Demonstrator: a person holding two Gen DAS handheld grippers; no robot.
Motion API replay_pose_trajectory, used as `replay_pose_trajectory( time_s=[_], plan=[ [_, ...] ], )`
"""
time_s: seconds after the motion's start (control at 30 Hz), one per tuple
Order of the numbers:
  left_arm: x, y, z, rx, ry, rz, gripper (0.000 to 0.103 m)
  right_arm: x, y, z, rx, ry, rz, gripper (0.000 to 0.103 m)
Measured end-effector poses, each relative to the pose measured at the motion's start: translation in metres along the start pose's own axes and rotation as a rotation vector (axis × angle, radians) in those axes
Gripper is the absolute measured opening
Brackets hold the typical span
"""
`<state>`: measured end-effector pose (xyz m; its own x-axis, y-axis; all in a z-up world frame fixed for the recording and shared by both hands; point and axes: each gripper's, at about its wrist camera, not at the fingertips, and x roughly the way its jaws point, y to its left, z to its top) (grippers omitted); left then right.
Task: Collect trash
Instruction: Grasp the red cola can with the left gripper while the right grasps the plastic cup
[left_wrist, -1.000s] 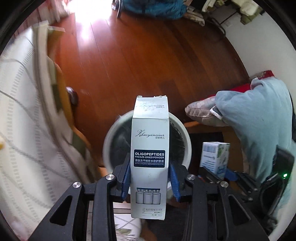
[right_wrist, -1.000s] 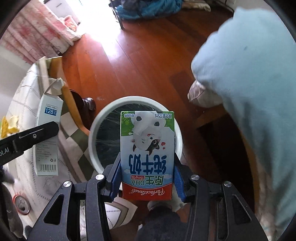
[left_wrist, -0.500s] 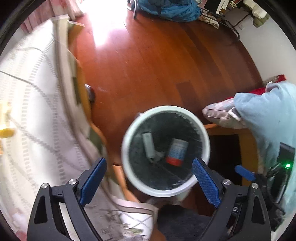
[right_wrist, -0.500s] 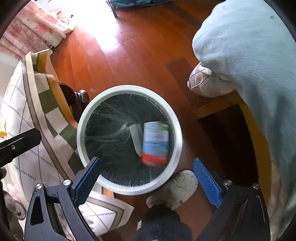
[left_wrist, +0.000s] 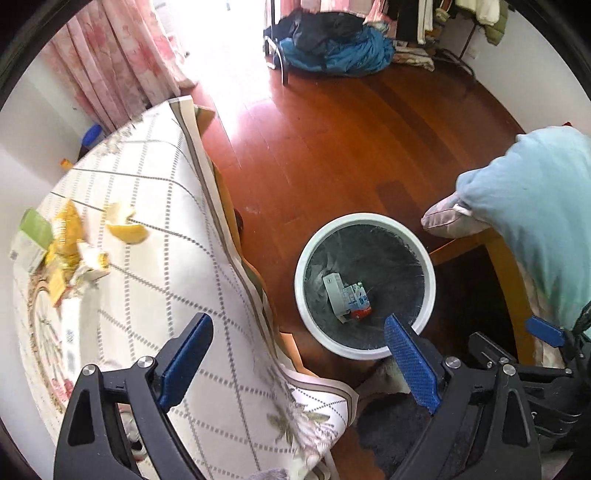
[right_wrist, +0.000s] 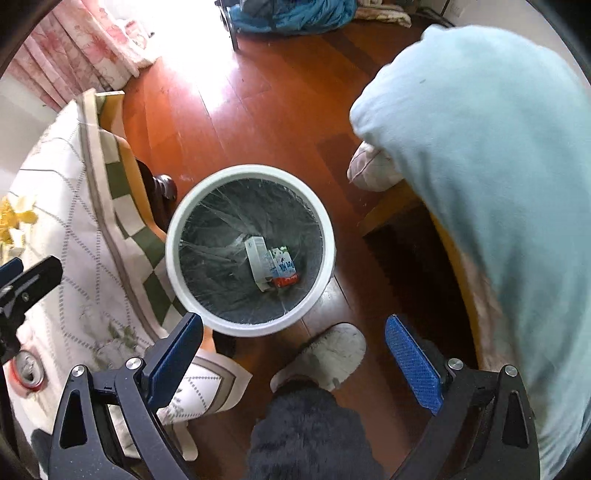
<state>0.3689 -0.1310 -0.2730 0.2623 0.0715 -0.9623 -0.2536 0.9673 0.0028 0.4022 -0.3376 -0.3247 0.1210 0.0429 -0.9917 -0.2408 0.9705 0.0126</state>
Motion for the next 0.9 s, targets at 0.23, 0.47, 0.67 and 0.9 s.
replay_pose_trajectory(
  time_s=[0.23,0.47,0.67,0.9],
  plan=[
    [-0.054,0.002,-0.017,-0.008,-0.089,-0.014,0.095,-0.068,0.002,-0.021,0.020,-0.103,0.015,0.100],
    [-0.106,0.025,-0.037,-0.035,-0.163,-0.032,0.095,-0.129,0.018,-0.040,0.029,-0.200,0.051,0.100],
    [-0.122,0.094,-0.074,-0.051,-0.164,0.041,0.095,-0.135,0.075,-0.065,-0.042,-0.175,0.158,0.100],
    [-0.059,0.159,-0.130,0.120,-0.011,0.239,0.095,-0.072,0.173,-0.103,-0.185,-0.030,0.203,0.100]
  ],
)
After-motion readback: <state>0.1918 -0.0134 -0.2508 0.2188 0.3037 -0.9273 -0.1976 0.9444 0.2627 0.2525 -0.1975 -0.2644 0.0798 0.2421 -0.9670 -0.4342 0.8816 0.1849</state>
